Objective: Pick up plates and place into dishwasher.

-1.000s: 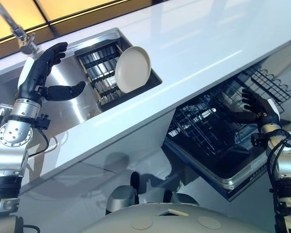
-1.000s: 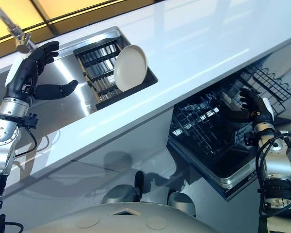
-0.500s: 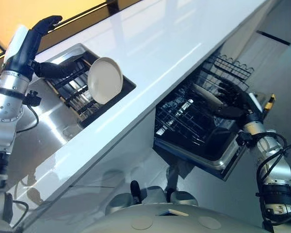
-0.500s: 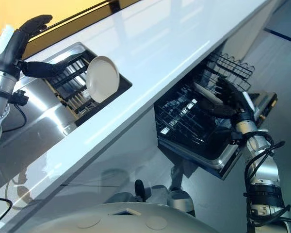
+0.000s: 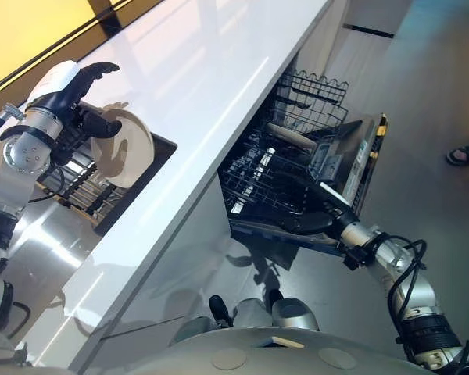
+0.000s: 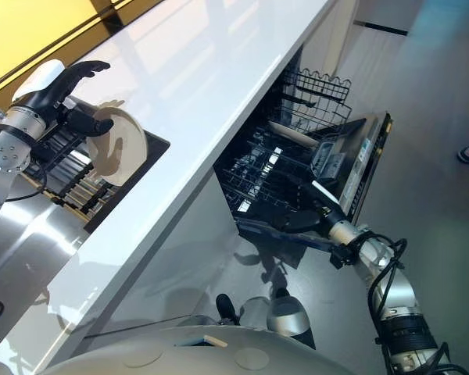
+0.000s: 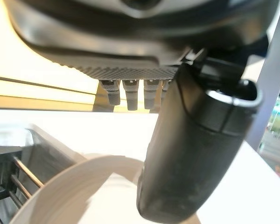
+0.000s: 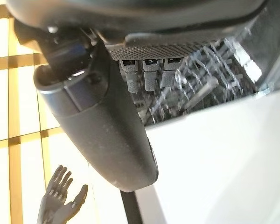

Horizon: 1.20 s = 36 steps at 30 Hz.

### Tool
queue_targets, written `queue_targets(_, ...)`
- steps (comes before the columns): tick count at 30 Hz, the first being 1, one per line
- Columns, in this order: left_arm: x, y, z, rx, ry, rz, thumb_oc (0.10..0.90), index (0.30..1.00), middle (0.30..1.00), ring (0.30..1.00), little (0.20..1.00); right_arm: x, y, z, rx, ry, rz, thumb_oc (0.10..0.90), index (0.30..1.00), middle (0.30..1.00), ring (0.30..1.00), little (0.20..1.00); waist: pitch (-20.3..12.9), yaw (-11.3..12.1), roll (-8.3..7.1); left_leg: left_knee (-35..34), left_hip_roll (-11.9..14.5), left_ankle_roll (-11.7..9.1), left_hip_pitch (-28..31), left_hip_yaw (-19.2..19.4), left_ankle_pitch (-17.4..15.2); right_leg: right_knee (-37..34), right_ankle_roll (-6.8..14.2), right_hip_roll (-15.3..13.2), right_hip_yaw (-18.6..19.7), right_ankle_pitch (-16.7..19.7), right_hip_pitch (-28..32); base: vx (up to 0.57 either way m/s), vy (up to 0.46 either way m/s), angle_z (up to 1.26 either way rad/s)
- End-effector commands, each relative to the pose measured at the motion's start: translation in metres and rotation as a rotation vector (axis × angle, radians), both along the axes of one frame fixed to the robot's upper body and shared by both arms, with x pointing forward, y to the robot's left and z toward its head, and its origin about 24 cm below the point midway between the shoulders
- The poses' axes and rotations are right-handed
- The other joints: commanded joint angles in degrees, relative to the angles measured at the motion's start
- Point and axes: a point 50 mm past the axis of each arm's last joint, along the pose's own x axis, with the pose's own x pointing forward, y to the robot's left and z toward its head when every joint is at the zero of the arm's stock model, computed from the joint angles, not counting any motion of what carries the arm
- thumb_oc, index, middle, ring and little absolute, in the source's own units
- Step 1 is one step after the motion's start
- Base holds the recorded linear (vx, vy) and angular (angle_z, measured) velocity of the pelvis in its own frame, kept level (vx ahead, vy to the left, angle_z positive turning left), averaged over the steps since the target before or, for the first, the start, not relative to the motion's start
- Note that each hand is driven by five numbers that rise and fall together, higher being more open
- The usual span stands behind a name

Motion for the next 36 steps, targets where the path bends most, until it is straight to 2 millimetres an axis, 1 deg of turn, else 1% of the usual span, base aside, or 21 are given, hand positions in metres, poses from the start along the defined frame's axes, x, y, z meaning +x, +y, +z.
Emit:
queue_targets(1,0.008,0.008,0.068,0.031,-0.217,0.057,0.8,0.9,0.9,0.9,0.9,0.017,0.019,0.049,0.151,-0.246,0.05,0.8,0.9,0.9,0.9,0.9,-3.5,-0.5,1.43,3.9,-3.4,0.8,1.1,-1.7,-8.5,4.1,5.0,-0.4,-0.7,4.7,-5.8,0.01,0.051,-0.22)
queue_targets(6,0.01,0.009,0.072,0.144,-0.211,0.075,0.8,0.9,0.9,0.9,0.9,0.012,0.023,0.044,0.144,-0.221,0.065,0.8,0.9,0.9,0.9,0.9,-3.4,-1.1,1.27,4.7,-3.7,1.2,0.7,-1.3,-8.9,5.5,5.3,-0.8,-0.3,5.1,-6.8,0.02,0.06,-0.07)
queue_targets(10,0.015,0.008,0.072,0.298,-0.138,0.074,0.8,0.9,0.9,0.9,0.9,0.011,0.022,0.041,0.137,-0.198,0.045,0.8,0.9,0.9,0.9,0.9,-3.1,-1.6,1.23,4.9,-4.0,1.5,0.9,-1.3,-9.3,6.2,5.4,-1.1,-0.2,5.7,-7.5,0.03,0.052,-0.01)
queue_targets(11,0.015,0.008,0.072,0.302,-0.135,0.073,0.8,0.9,0.9,0.9,0.9,0.011,0.022,0.041,0.136,-0.198,0.046,0.8,0.9,0.9,0.9,0.9,-3.1,-1.6,1.23,4.9,-4.0,1.5,0.9,-1.3,-9.3,6.2,5.4,-1.1,-0.2,5.7,-7.5,0.03,0.043,-0.07)
queue_targets(14,0.016,0.009,0.07,0.387,0.029,0.057,0.8,0.9,0.9,0.9,0.9,0.01,0.02,0.039,0.118,-0.19,0.036,0.8,0.9,0.9,0.9,0.9,-3.0,-1.7,1.5,5.0,-4.3,1.5,0.9,-1.2,-9.5,5.6,5.5,-1.4,-0.4,6.0,-7.5,0.01,0.022,-0.04)
queue_targets(15,0.016,0.009,0.069,0.412,0.08,0.056,0.515,0.655,0.655,0.655,0.615,0.01,0.019,0.038,0.114,-0.186,0.031,0.8,0.9,0.9,0.9,0.9,-3.0,-1.6,1.57,5.1,-4.3,1.5,0.9,-1.2,-9.6,5.4,5.5,-1.5,-0.5,6.0,-7.4,0.0,0.0,0.0)
queue_targets(16,0.016,0.009,0.068,0.439,0.156,0.036,0.413,0.568,0.568,0.568,0.513,0.01,0.018,0.038,0.105,-0.185,0.025,0.8,0.9,0.9,0.9,0.9,-3.0,-1.6,1.7,5.1,-4.4,1.5,1.0,-1.2,-9.7,5.1,5.6,-1.5,-0.6,6.1,-7.2,0.0,0.0,0.0)
queue_targets(17,0.014,0.009,0.068,0.464,0.201,0.037,0.372,0.533,0.533,0.533,0.472,0.011,0.017,0.038,0.102,-0.179,0.022,0.8,0.9,0.9,0.9,0.9,-3.1,-1.4,1.82,5.1,-4.4,1.5,1.0,-1.3,-9.7,4.8,5.5,-1.5,-0.7,5.9,-7.0,0.0,0.0,0.0)
queue_targets(19,0.011,0.007,0.069,0.514,0.255,0.009,0.366,0.528,0.528,0.528,0.466,0.011,0.017,0.039,0.099,-0.177,0.016,0.8,0.9,0.9,0.9,0.9,-3.1,-1.0,1.98,5.1,-4.4,1.5,1.1,-1.6,-9.7,4.3,5.6,-1.5,-1.0,5.9,-6.7,0.0,0.0,0.0)
queue_targets(20,0.009,0.005,0.072,0.549,0.253,-0.008,0.276,0.451,0.451,0.451,0.376,0.011,0.017,0.038,0.098,-0.172,0.014,0.8,0.9,0.9,0.9,0.9,-3.1,-0.6,2.04,5.0,-4.5,1.5,1.1,-1.7,-9.7,4.1,5.6,-1.6,-1.3,5.9,-6.4,0.0,0.0,0.0)
queue_targets(22,0.007,0.002,0.077,0.566,0.235,-0.026,0.1,0.3,0.3,0.3,0.2,0.011,0.018,0.039,0.094,-0.174,0.008,0.8,0.9,0.9,0.9,0.9,-3.0,-0.3,2.05,4.6,-4.6,1.6,1.3,-2.2,-9.6,3.9,5.6,-1.6,-1.6,6.0,-6.2,-0.01,-0.018,0.0)
queue_targets(25,0.007,-0.006,0.091,0.568,0.152,-0.061,0.1,0.3,0.3,0.3,0.2,0.011,0.018,0.039,0.095,-0.17,-0.004,0.8,0.9,0.9,0.9,0.9,-3.3,0.3,2.03,3.4,-4.6,1.4,1.6,-3.2,-9.0,3.7,5.8,-1.6,-2.4,6.1,-6.0,-0.02,-0.048,0.1)
queue_targets(28,0.008,-0.012,0.099,0.606,0.032,-0.084,0.1,0.3,0.3,0.3,0.2,0.011,0.016,0.038,0.098,-0.166,-0.01,0.8,0.9,0.9,0.9,0.9,-3.6,0.6,1.82,2.0,-4.6,1.3,1.9,-4.1,-8.4,3.6,5.8,-1.2,-2.8,6.1,-6.0,0.0,-0.04,0.13)
queue_targets(31,0.006,-0.014,0.106,0.642,-0.042,-0.097,0.1,0.3,0.3,0.3,0.2,0.01,0.014,0.037,0.095,-0.169,-0.014,0.8,0.9,0.9,0.9,0.9,-3.9,0.8,1.78,1.4,-4.5,1.2,2.0,-4.4,-8.1,3.2,5.8,-0.9,-3.0,5.8,-5.9,0.0,-0.039,0.17)
queue_targets(35,0.0,-0.019,0.122,0.737,-0.229,-0.115,0.1,0.3,0.3,0.3,0.2,0.011,0.007,0.041,0.101,-0.195,-0.039,0.8,0.9,0.9,0.9,0.9,-4.4,1.5,1.78,0.8,-4.1,0.8,1.9,-5.0,-7.6,1.6,5.3,-0.5,-3.9,4.8,-4.8,-0.01,-0.048,0.06)
queue_targets(36,-0.001,-0.019,0.124,0.739,-0.247,-0.114,0.1,0.3,0.3,0.3,0.2,0.011,0.007,0.041,0.099,-0.201,-0.043,0.8,0.9,0.9,0.9,0.9,-4.5,1.6,1.79,0.8,-4.0,0.7,1.9,-5.1,-7.6,1.5,5.2,-0.5,-3.9,4.7,-4.7,-0.01,-0.052,0.1)
